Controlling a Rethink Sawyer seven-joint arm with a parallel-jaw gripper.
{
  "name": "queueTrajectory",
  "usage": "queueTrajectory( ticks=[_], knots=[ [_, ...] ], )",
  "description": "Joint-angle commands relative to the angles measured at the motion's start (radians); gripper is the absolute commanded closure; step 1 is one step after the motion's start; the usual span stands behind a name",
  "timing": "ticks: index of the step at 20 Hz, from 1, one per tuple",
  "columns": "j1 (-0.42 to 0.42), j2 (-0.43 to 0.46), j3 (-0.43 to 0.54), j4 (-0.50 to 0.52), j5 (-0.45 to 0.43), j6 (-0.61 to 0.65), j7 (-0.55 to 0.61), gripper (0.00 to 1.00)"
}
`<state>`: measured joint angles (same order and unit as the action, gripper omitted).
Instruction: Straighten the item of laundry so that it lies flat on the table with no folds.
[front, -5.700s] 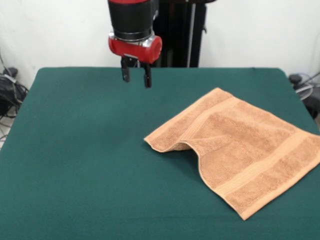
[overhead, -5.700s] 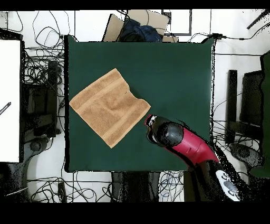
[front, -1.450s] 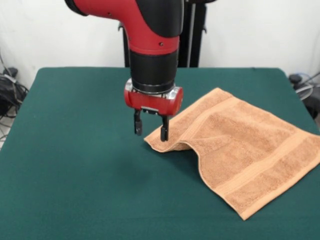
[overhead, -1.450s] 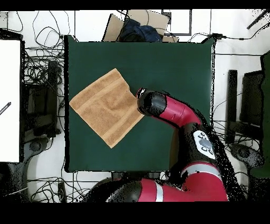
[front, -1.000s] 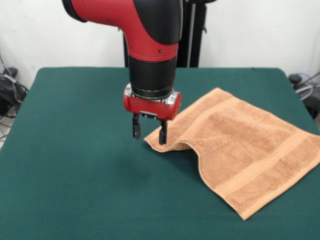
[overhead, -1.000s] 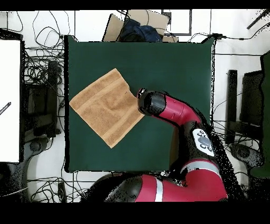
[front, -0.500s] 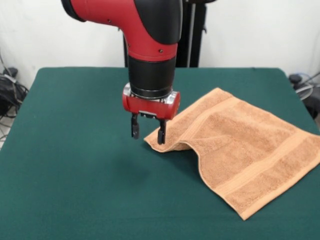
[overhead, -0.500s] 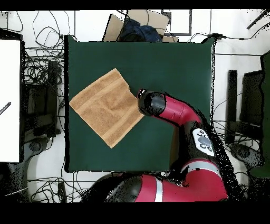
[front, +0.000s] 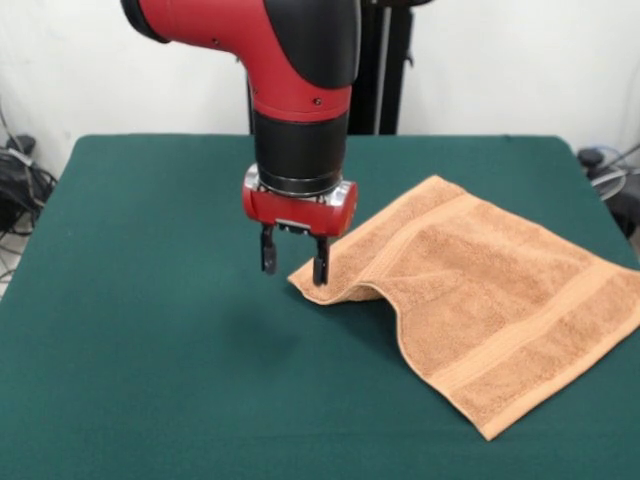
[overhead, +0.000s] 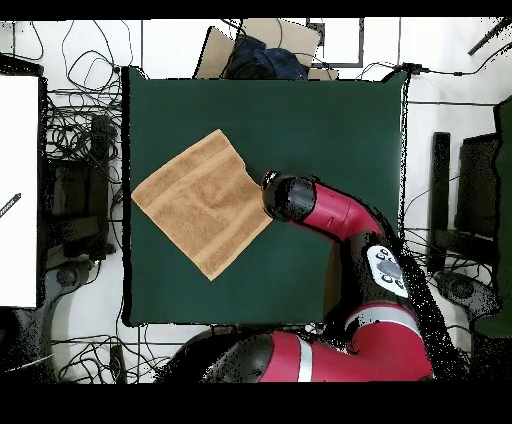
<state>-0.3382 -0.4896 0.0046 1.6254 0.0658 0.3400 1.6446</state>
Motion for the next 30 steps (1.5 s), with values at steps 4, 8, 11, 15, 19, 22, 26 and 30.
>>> queueTrajectory(
  ticks=[4,8,11,15,19,22,26,30],
  knots=[
    [-0.009,-0.017,0.02,0.125,-0.057,-0.072,0.131,0.0],
    [0.0,-0.024,0.012,0.147,-0.053,-0.082,0.145,0.0],
    [0.009,-0.024,0.007,0.159,-0.048,-0.092,0.157,0.0],
    [0.016,-0.004,0.007,0.144,-0.038,-0.098,0.159,0.0],
    [0.028,0.001,0.01,0.148,-0.021,-0.105,0.175,0.0],
    [0.033,0.012,0.016,0.15,-0.012,-0.115,0.182,0.0],
    [0.035,0.043,0.024,0.141,-0.004,-0.136,0.189,0.0],
    [0.03,0.057,0.033,0.15,-0.002,-0.158,0.192,0.0]
  ],
)
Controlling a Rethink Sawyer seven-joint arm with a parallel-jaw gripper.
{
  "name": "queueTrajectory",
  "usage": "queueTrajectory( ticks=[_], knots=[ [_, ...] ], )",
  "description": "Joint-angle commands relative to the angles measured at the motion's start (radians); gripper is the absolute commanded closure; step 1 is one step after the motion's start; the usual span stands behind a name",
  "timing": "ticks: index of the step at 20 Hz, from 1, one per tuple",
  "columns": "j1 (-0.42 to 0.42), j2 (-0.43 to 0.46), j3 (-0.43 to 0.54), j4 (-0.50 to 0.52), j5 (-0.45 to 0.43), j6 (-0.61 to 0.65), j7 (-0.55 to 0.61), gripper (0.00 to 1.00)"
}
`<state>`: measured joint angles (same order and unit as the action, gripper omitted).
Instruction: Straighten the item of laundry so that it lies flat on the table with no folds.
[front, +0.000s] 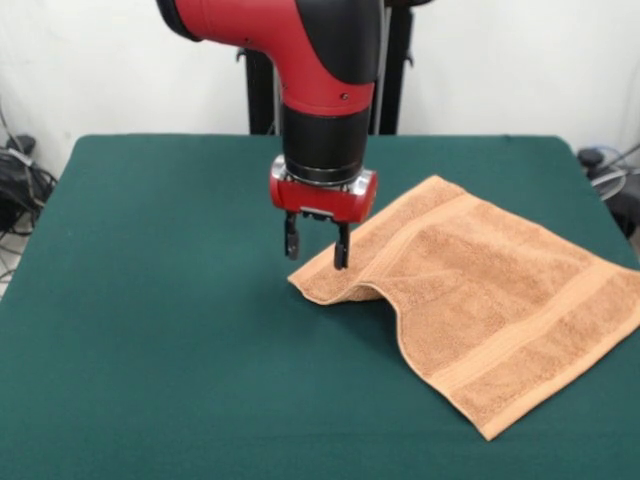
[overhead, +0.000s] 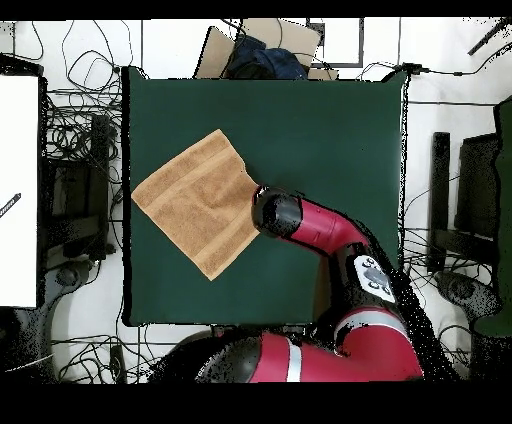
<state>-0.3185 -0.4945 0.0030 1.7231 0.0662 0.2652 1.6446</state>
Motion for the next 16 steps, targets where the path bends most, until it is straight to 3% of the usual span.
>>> queueTrajectory(
  ticks=[1,16],
  knots=[
    [0.006,0.06,0.039,0.065,-0.005,-0.092,0.194,0.0],
    [0.006,0.113,0.042,0.007,0.008,-0.062,0.172,0.0]
  ],
)
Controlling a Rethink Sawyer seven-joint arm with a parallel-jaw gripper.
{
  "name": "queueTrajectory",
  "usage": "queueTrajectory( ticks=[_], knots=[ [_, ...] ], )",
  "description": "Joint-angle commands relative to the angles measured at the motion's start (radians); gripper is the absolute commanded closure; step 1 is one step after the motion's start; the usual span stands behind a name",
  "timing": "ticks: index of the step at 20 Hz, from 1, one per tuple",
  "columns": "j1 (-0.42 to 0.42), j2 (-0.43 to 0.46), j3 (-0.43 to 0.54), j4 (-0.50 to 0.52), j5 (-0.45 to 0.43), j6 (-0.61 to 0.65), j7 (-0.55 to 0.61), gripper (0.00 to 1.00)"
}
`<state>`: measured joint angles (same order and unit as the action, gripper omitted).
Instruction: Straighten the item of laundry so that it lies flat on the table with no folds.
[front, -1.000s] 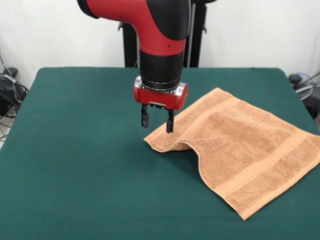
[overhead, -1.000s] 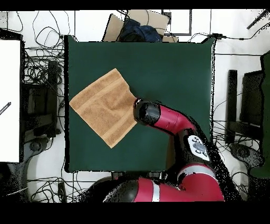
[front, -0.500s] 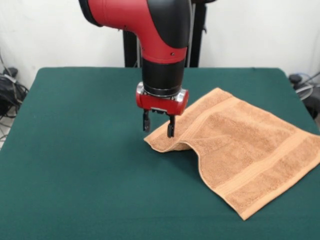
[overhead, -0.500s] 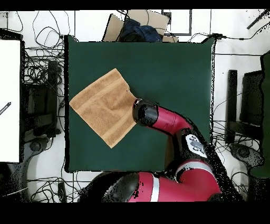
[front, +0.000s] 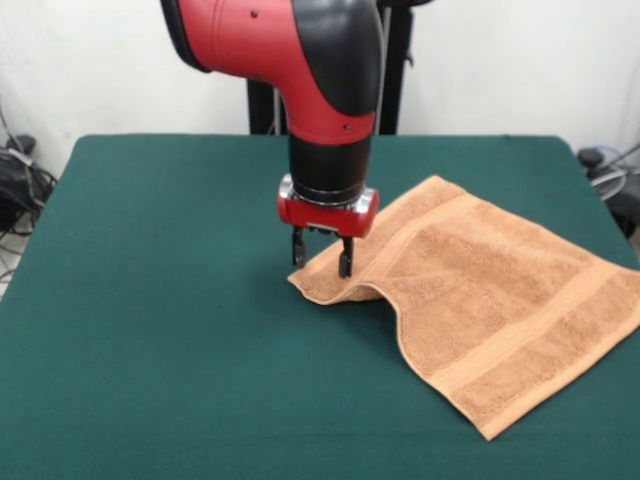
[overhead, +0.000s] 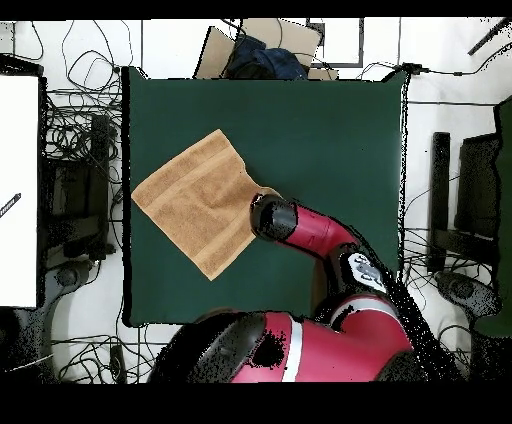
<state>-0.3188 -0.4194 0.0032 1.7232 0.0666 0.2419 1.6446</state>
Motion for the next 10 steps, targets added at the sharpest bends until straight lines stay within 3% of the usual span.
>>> queueTrajectory(
  ticks=[1,10],
  knots=[
    [0.004,0.043,0.042,-0.001,0.007,-0.034,0.167,0.0],
    [0.02,0.07,0.036,-0.041,0.022,-0.018,0.172,0.0]
  ],
)
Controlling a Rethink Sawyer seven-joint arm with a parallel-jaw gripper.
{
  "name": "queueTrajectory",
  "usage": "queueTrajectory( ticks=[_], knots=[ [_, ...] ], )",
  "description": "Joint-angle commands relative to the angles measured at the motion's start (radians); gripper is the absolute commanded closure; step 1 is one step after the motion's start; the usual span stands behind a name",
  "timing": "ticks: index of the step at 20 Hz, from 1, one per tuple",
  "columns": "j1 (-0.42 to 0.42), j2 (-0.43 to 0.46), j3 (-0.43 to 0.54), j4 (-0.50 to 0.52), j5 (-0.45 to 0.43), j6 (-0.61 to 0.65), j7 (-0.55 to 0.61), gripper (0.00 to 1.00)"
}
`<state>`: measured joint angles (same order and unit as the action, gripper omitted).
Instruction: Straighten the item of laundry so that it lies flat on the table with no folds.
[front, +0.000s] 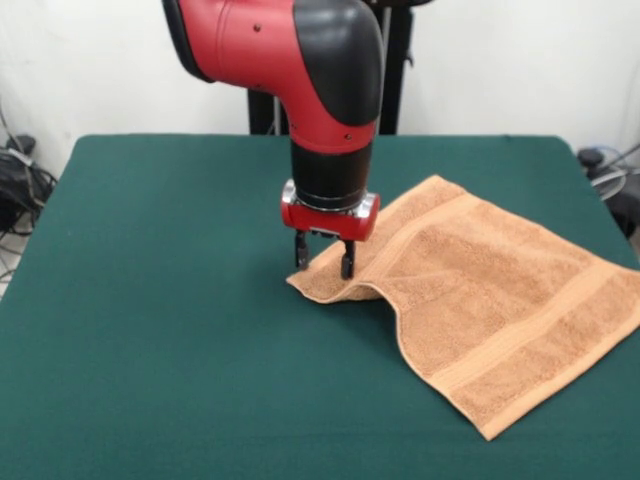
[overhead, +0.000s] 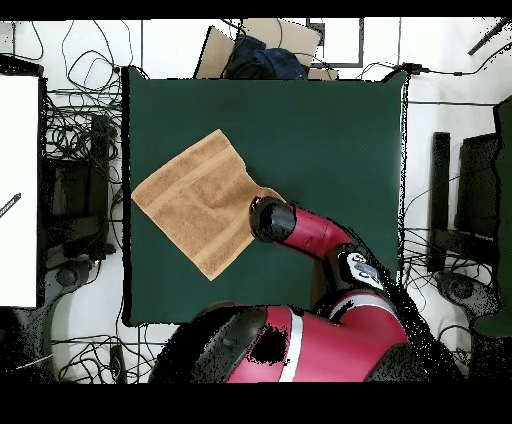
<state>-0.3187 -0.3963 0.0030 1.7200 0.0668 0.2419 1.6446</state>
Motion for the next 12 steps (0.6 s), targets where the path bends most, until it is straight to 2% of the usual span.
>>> queueTrajectory(
  ticks=[1,12],
  knots=[
    [0.022,0.053,0.038,-0.043,0.025,-0.021,0.175,0.0],
    [0.051,0.092,0.025,-0.079,0.041,-0.027,0.193,0.0]
  ],
)
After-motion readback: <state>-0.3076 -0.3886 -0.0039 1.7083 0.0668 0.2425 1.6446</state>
